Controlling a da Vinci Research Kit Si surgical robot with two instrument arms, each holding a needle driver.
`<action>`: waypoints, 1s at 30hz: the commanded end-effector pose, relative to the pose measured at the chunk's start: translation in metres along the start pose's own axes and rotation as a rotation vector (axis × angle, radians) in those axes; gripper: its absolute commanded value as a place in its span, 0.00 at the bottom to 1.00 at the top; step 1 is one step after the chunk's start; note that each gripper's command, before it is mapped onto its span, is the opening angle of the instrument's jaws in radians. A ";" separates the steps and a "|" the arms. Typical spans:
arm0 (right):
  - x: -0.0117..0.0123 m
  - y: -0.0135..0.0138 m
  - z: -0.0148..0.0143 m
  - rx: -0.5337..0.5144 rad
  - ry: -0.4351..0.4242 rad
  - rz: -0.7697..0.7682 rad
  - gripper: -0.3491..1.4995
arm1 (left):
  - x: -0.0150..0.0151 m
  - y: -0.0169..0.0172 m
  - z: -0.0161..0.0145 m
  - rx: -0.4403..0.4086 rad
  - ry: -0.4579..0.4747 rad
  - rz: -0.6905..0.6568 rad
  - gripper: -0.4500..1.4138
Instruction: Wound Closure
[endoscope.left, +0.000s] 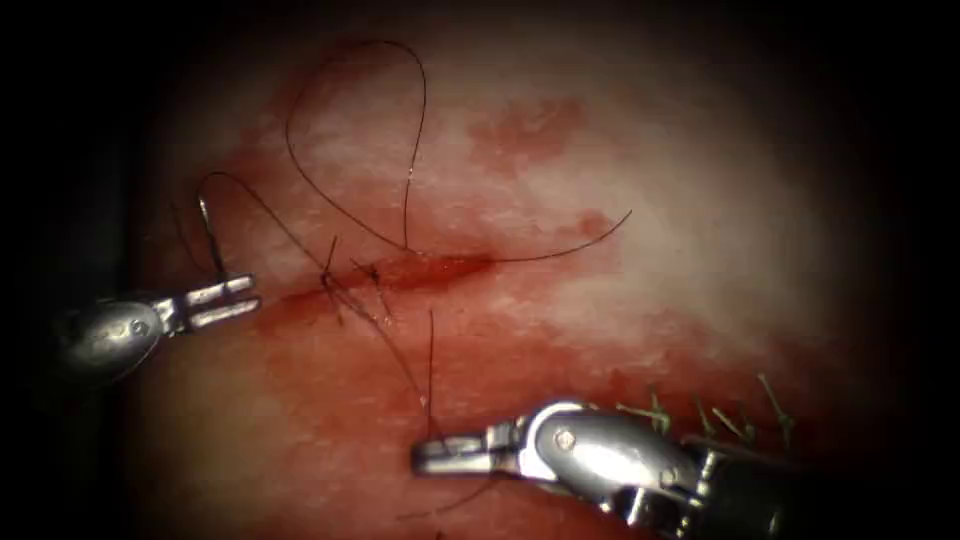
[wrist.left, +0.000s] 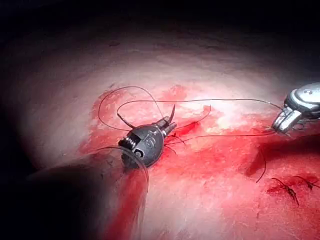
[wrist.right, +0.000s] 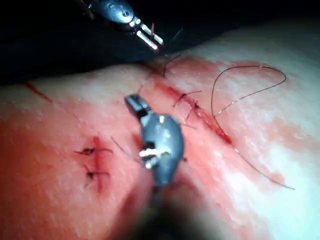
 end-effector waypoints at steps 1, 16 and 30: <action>0.0017 -0.0020 0.0014 0.020 0.008 -0.002 0.00 | 0.0000 0.0001 0.0005 0.005 -0.001 0.003 0.00; 0.0025 0.0027 -0.0003 -0.153 0.043 -0.111 0.83 | 0.0012 0.0007 -0.0015 0.008 -0.010 0.006 0.00; -0.0081 0.0132 -0.0034 -0.311 -0.017 0.030 0.80 | 0.0003 -0.0002 -0.0027 0.027 -0.014 0.007 0.00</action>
